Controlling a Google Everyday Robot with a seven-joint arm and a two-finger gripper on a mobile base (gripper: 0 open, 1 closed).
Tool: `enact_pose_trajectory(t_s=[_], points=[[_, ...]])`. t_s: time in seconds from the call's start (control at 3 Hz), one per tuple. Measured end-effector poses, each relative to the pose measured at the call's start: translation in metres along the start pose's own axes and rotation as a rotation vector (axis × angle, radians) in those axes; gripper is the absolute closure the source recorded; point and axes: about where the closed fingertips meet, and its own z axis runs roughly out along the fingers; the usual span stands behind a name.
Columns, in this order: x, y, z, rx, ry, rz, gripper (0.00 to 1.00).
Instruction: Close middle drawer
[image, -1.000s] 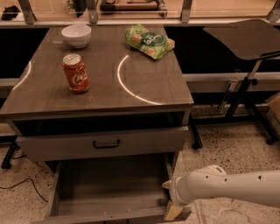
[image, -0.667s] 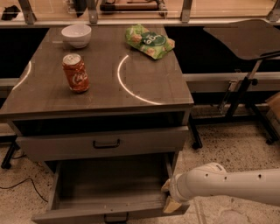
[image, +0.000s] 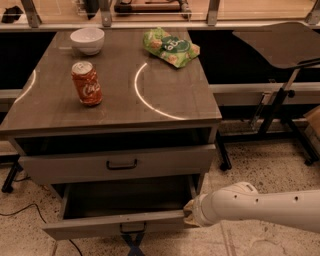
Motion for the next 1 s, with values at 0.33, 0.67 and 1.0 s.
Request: enact_pose_trajectory(t_s=[0.33, 0.67, 1.0], points=[[0.0, 0.0, 0.0, 0.0, 0.0, 0.0, 1.0], [-0.008, -0.016, -0.018, 0.047, -0.006, -0.014, 1.0], [-0.009, -0.016, -0.017, 0.045, -0.007, -0.015, 0.82]])
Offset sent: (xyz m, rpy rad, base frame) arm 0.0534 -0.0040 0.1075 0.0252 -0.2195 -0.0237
